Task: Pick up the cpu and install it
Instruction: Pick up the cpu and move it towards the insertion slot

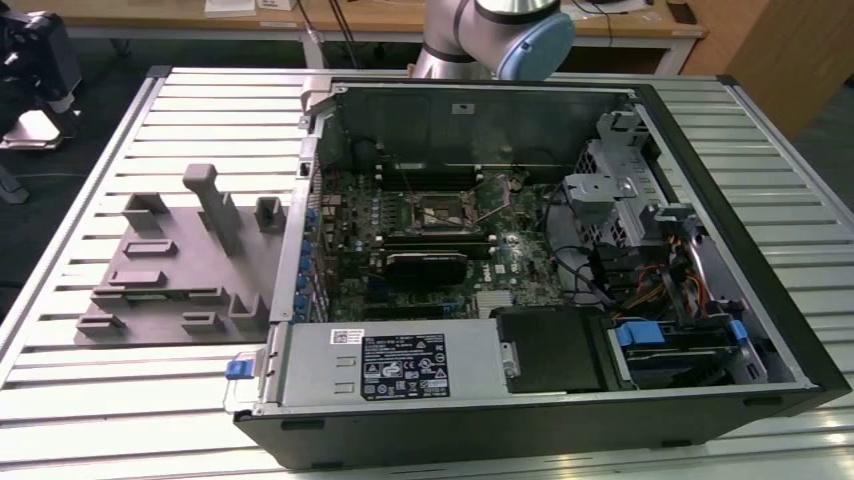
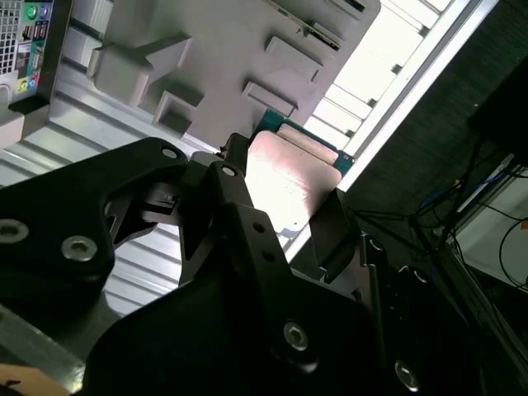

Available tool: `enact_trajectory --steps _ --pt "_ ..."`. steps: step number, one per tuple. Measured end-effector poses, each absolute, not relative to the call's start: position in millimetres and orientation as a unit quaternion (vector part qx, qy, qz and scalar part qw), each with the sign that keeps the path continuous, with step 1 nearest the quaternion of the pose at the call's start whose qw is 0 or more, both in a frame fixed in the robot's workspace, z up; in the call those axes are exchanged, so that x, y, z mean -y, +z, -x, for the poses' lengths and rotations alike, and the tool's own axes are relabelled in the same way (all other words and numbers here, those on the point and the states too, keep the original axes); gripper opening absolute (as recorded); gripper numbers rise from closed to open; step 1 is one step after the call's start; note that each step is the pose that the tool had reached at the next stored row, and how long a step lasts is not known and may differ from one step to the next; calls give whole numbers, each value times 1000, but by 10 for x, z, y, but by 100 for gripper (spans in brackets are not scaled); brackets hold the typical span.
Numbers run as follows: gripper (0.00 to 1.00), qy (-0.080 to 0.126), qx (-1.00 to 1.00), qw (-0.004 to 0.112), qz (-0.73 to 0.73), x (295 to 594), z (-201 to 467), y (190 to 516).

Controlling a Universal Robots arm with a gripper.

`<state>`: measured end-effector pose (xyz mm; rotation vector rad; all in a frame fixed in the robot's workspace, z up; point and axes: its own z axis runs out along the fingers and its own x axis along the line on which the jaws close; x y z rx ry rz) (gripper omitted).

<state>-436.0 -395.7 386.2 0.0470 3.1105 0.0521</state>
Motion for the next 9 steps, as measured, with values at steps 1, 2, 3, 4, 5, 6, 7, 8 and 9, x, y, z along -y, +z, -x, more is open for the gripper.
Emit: enact_trajectory --steps 1,2,3,4,5,6,7,8,9 --pt "54 17 -1000 15 -15 3957 4360 3879" --pt "54 17 -1000 15 -15 3956 4360 3896" --pt "54 17 -1000 15 -15 3956 4360 3914" --pt "54 17 -1000 16 -15 3955 4360 3931" --pt "54 17 -1000 16 -15 3954 4360 3946" --pt "54 17 -1000 16 -15 3954 4359 3961" --pt "54 17 -1000 16 -15 3953 4360 3974" --pt "54 17 -1000 16 -15 3952 4360 3986" --pt "54 16 -1000 16 -15 3951 4360 3997"
